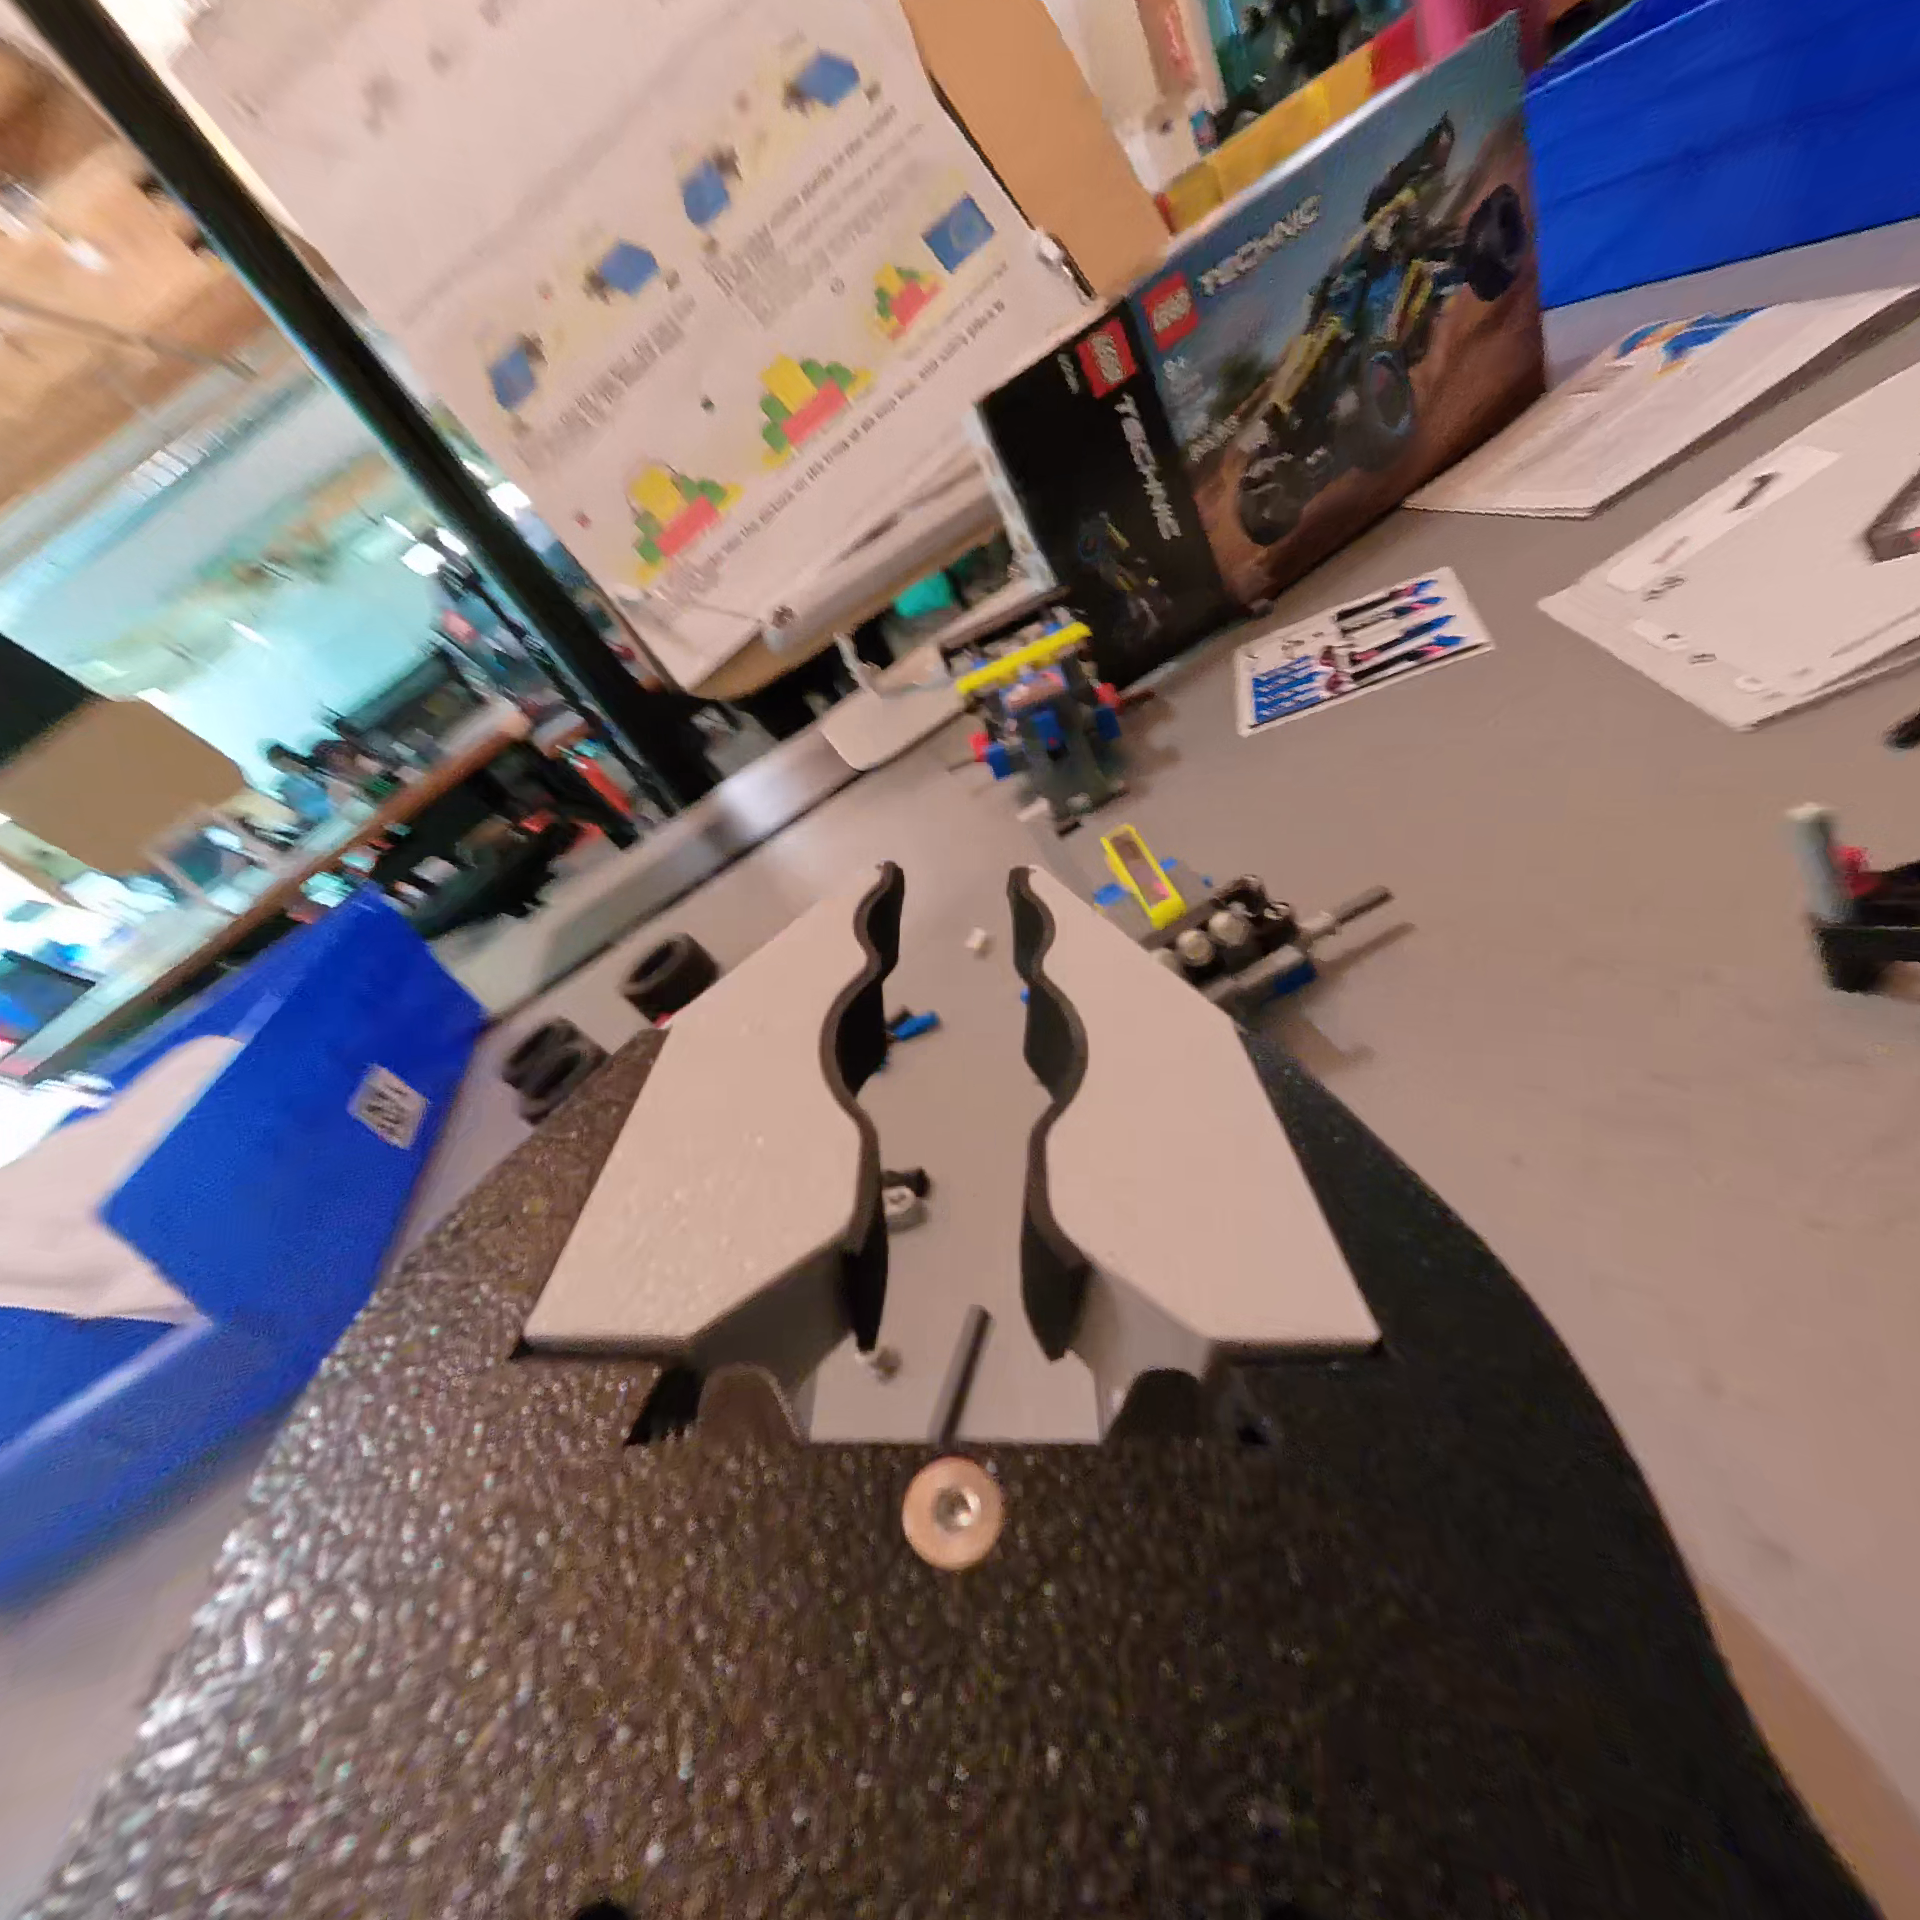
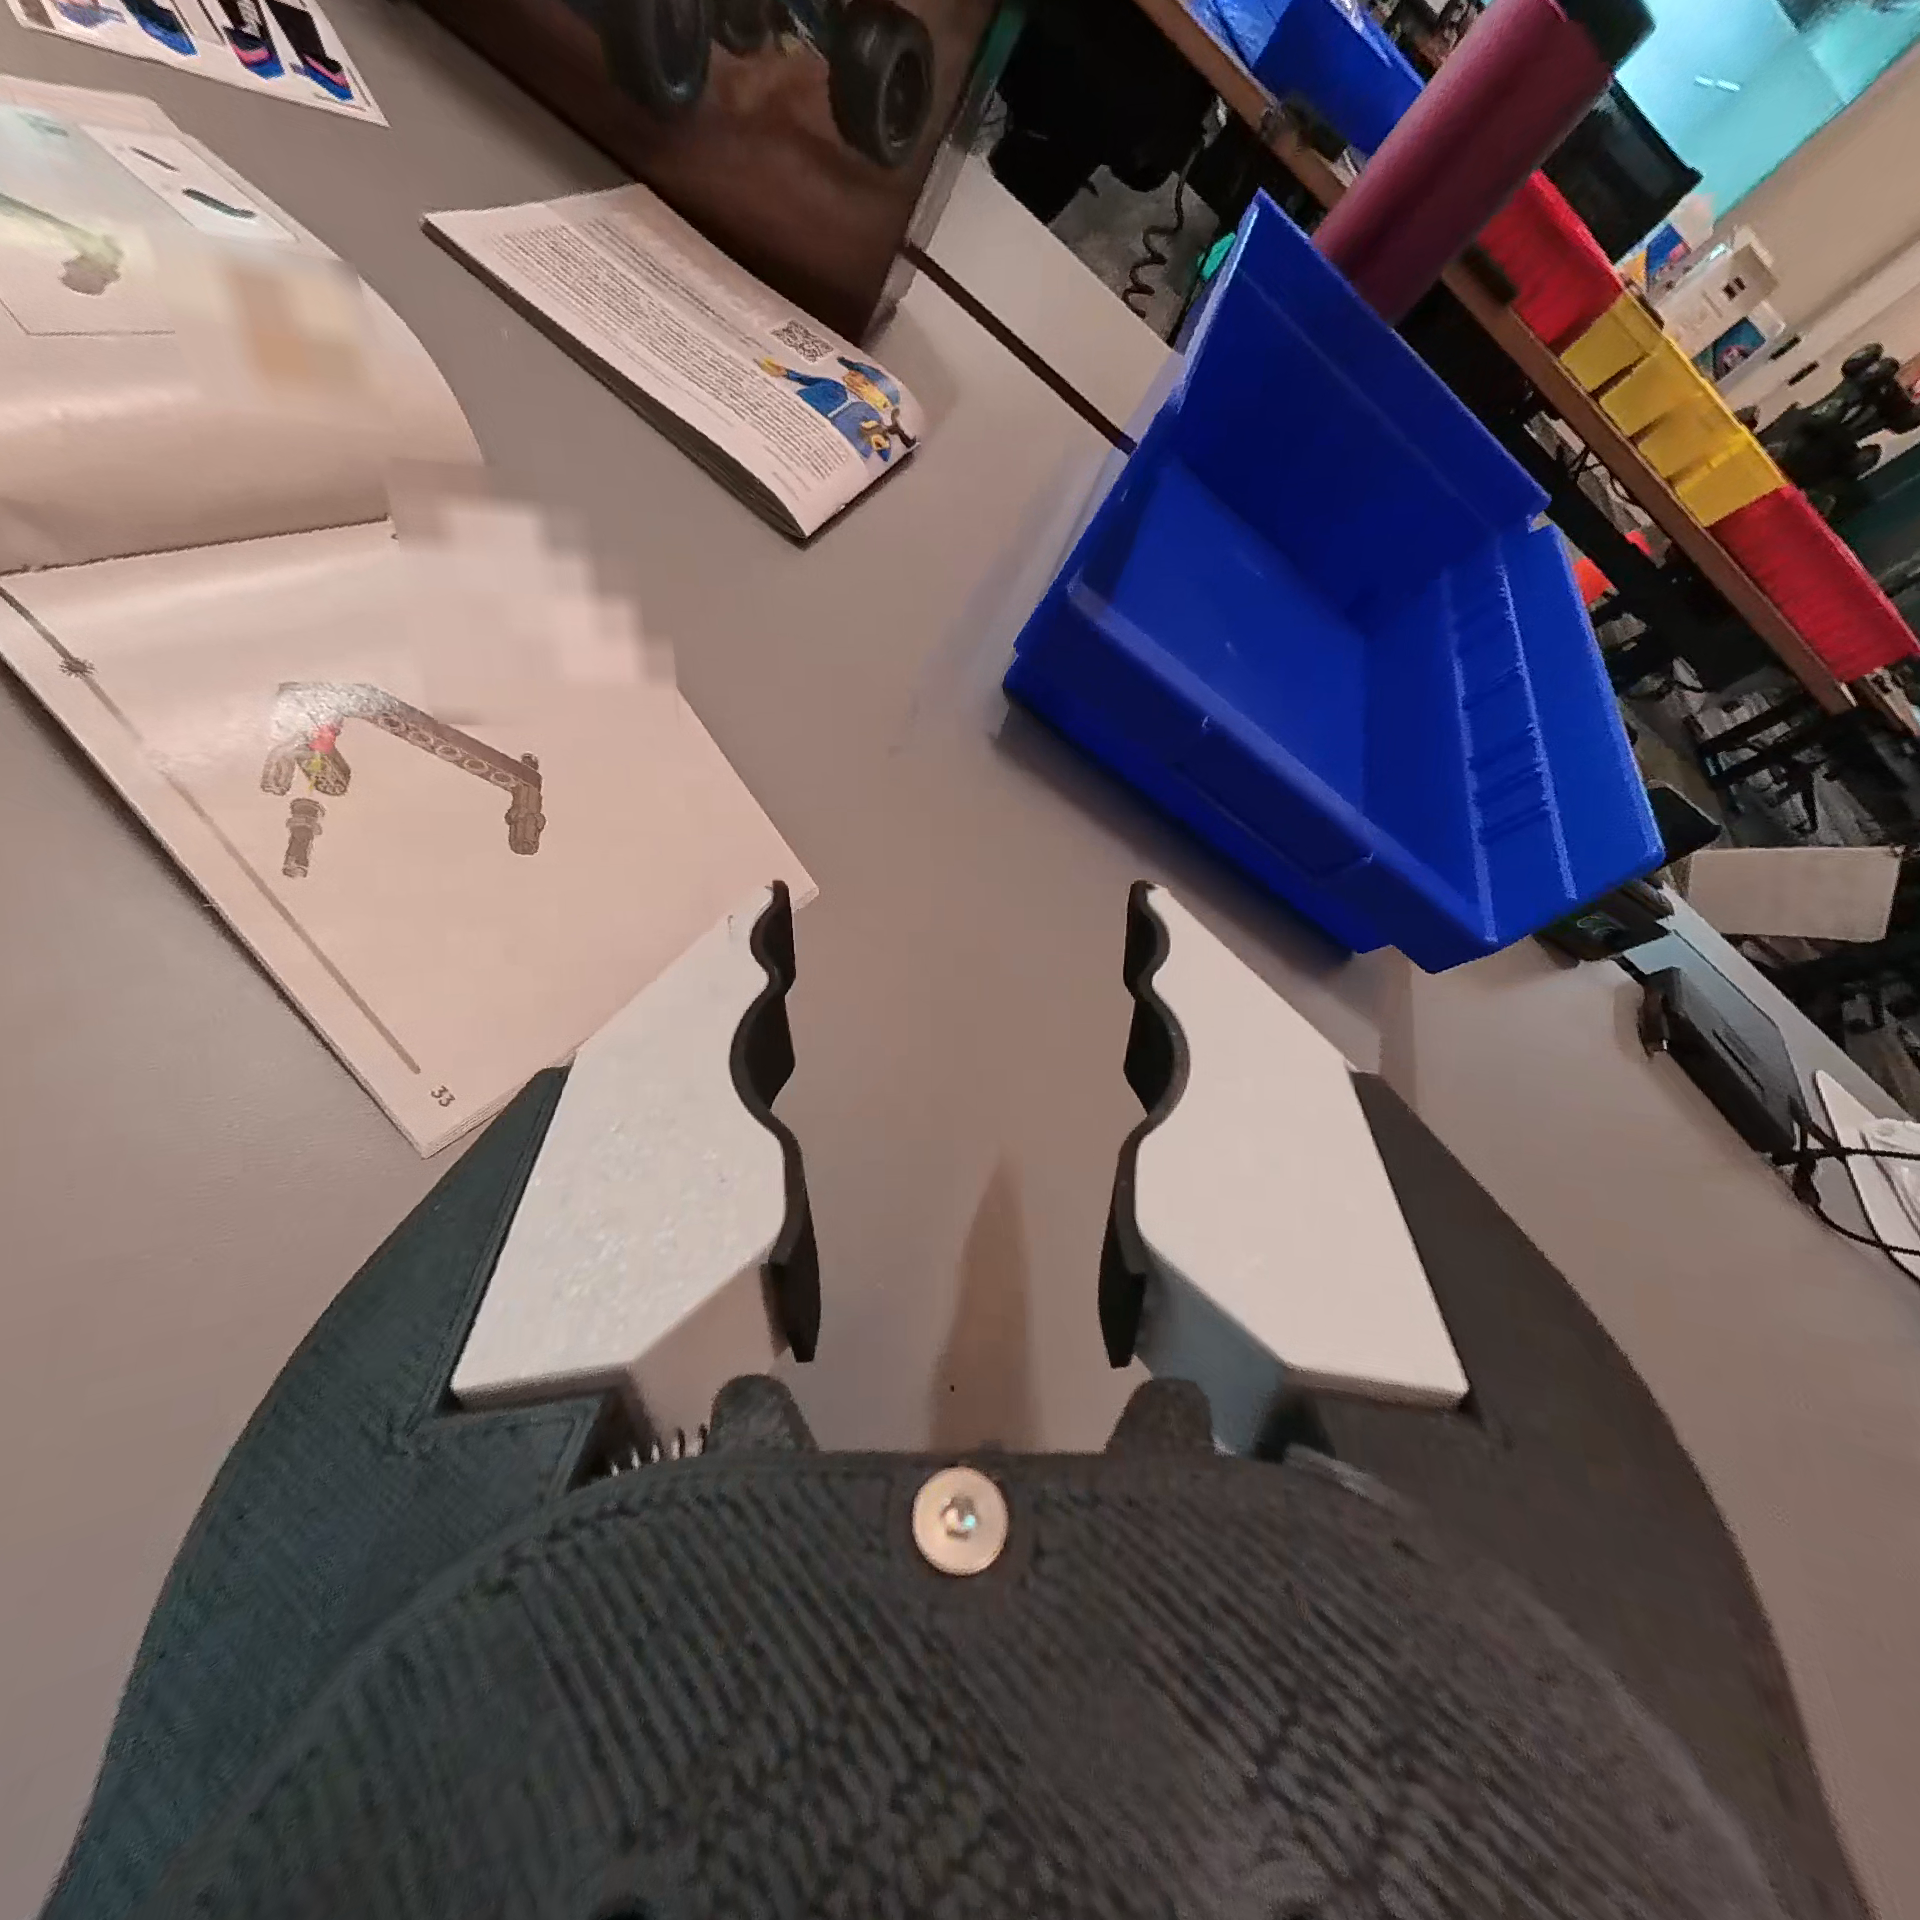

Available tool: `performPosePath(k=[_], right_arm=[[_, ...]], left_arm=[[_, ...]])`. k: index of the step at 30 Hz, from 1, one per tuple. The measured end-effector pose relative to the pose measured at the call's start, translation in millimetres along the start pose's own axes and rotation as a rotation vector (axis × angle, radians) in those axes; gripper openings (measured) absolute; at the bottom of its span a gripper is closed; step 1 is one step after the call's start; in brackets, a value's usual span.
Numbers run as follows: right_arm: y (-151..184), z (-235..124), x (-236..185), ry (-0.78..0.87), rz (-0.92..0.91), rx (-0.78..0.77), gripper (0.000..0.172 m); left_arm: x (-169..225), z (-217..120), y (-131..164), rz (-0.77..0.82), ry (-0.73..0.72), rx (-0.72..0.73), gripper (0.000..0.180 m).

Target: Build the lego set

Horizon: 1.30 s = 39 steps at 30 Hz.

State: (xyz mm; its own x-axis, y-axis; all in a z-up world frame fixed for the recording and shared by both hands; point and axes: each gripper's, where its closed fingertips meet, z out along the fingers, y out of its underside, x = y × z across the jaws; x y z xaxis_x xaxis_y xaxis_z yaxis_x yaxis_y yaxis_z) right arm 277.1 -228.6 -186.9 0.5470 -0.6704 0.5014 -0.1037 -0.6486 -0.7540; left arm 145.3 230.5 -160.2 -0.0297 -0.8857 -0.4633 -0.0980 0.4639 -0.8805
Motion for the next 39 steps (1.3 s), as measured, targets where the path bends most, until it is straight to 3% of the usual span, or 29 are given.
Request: performPosePath(k=[4, 12, 18, 25, 29, 33, 39], right_arm=[[-9, -3, -20, -0.107, -0.049, 0.0, 0.057], [-66, -22, -146, -0.634, -0.163, 0.106, 0.02], [-113, 9, -224, -0.714, -0.168, 0.177, 0.015], [-111, 37, -253, -0.85, -0.176, 0.043, 0.017], [-117, 42, -261, -0.874, -0.167, 0.057, 0.016], [-119, 41, -269, -0.935, -0.14, 0.053, 0.003], [-115, 37, -265, -0.877, -0.111, 0.043, 0.003]], left_arm=[[23, -4, -3, -0.059, 0.185, -0.049, 0.021], [70, -14, -28, -0.023, 0.471, -0.028, 0.017], [102, -8, -45, 0.129, 0.55, 0.044, 0.016], [112, -4, -41, 0.113, 0.609, 0.035, 0.015], [107, -2, -36, 0.1, 0.607, 0.023, 0.015], [107, -1, -33, 0.076, 0.614, 0.014, 0.015], [112, -1, -43, 0.094, 0.619, 0.037, 0.014]])
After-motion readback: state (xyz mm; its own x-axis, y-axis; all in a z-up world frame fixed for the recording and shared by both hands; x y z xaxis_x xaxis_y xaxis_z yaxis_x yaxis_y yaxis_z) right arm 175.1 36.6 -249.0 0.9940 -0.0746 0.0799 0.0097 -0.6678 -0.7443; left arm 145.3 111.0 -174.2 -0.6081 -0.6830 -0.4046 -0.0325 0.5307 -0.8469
